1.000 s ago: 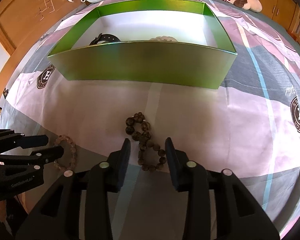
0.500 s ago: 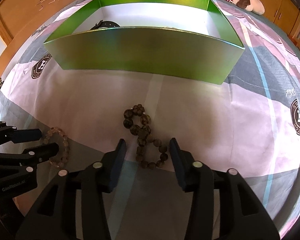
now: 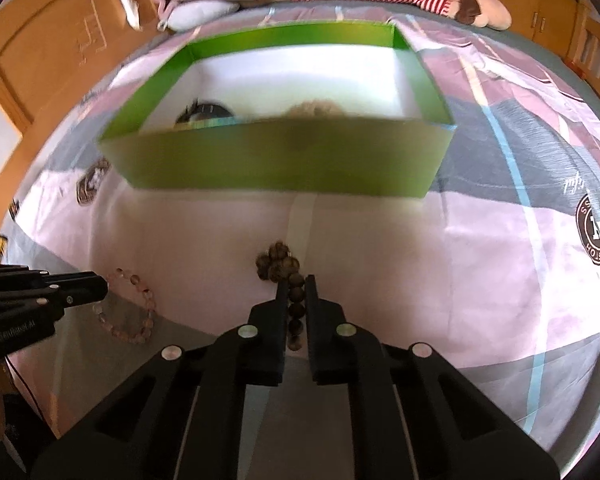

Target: Organize jewelry

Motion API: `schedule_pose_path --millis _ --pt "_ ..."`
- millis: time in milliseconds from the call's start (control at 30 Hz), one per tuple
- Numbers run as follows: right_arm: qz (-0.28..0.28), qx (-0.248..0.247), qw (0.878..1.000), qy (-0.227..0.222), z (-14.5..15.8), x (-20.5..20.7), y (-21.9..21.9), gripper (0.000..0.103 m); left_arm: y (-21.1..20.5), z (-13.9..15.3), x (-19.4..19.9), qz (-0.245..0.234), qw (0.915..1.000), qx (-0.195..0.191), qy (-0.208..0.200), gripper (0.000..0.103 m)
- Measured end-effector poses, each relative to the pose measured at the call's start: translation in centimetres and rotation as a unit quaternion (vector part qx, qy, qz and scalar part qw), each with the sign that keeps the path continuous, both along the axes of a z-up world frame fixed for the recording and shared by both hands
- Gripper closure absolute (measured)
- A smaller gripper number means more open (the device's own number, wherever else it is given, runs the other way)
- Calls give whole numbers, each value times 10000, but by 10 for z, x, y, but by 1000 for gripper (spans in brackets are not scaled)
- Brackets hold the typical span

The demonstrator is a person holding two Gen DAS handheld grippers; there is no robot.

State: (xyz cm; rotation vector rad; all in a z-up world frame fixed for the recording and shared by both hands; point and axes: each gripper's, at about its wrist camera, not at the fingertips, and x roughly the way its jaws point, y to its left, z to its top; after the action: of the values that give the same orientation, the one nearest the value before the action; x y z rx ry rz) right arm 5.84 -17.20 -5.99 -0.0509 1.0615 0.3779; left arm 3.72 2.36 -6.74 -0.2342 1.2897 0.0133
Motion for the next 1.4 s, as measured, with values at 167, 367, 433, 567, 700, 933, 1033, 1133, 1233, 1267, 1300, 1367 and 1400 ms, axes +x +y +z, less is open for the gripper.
schedule_pose_path --millis 167,367,433,567,700,933,1033,1133,1233,1267,1300,1367,1400 --pt "-171 263 9994 -160 13 2 -11 94 12 1 2 124 9999 -106 -10 96" --pt "-282 538 9979 -226 21 4 -19 94 12 25 -3 118 9985 -239 -488 98" --pt "-307 697 9965 -337 28 3 -23 94 11 38 -7 83 9968 -259 -755 98" --pt "-357 819 9948 -488 36 2 -28 94 8 49 -9 7 9944 -335 -1002 98" --pt "-370 826 9950 -431 35 4 -27 94 11 42 -7 66 9961 -284 -837 98" --pt "-266 720 9965 -332 30 2 -21 94 36 12 3 620 9975 -229 -251 78" --pt "-244 691 9971 -225 25 3 -20 94 42 -6 6 692 9976 -61 -13 78" --pt "-218 714 9970 -196 24 2 -20 94 40 -22 9 623 9979 13 197 78" --pt "-178 707 9971 -203 25 1 -19 94 37 -34 12 577 9976 205 307 81" --pt "-178 705 9972 -198 25 1 -18 94 38 -34 12 601 9975 235 304 82" --pt "-179 706 9972 -193 24 1 -18 94 38 -34 12 617 9973 260 288 87" --pt "-174 709 9972 -177 24 1 -18 94 40 -33 11 643 9972 279 260 92" --pt "-176 706 9972 -177 24 1 -18 94 41 -33 11 664 9971 256 265 93"
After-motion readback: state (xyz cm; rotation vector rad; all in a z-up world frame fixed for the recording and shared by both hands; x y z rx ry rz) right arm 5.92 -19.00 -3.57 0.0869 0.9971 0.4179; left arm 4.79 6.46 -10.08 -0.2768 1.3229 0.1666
